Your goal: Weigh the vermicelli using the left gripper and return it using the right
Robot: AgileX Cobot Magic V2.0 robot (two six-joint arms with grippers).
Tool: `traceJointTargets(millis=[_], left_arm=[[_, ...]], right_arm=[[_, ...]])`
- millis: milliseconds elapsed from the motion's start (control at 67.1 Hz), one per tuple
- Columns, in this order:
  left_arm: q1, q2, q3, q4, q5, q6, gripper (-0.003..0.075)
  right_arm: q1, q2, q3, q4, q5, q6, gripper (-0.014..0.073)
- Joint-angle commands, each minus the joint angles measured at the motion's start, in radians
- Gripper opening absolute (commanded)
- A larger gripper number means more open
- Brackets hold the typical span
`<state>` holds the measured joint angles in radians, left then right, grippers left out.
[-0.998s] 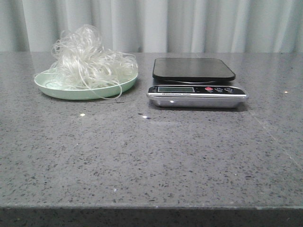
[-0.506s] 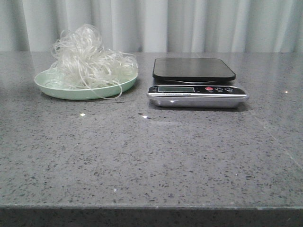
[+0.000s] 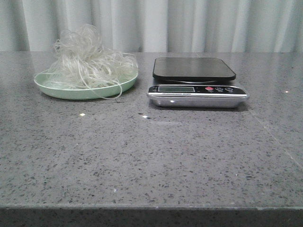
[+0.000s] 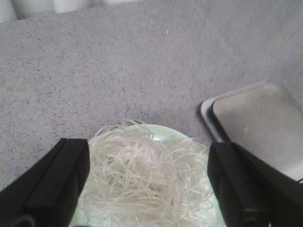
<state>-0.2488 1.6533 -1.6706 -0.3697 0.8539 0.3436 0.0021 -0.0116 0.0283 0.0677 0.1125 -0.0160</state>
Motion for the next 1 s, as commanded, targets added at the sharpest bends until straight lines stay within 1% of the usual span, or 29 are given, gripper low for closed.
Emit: traceJointTargets(millis=[0,268,685,983], left_arm=[[-0.042,-0.016,-0.044,0.076,-0.046,-0.034,0.0569],[-0.049,0.035,-0.044,0.168,-0.037,-0.070,0.0569],[-0.049,0.103,-0.042,0.149,-0.002,-0.089,0.0569],[-0.049,0.175,-0.042,0.142,0.048,-0.089,0.0568]], right_arm=[[-0.006,-0.015,-0.008,-0.007,-0.085,-0.002,0.0150],[-0.006,-0.015,-0.008,-0.007,-0.085,-0.002,0.0150],[-0.006,-0.015,-0.008,-0.007,-0.085,-0.002,0.0150],[-0.006,-0.015,-0.008,-0.007,-0.085,-0.002,0.0150]])
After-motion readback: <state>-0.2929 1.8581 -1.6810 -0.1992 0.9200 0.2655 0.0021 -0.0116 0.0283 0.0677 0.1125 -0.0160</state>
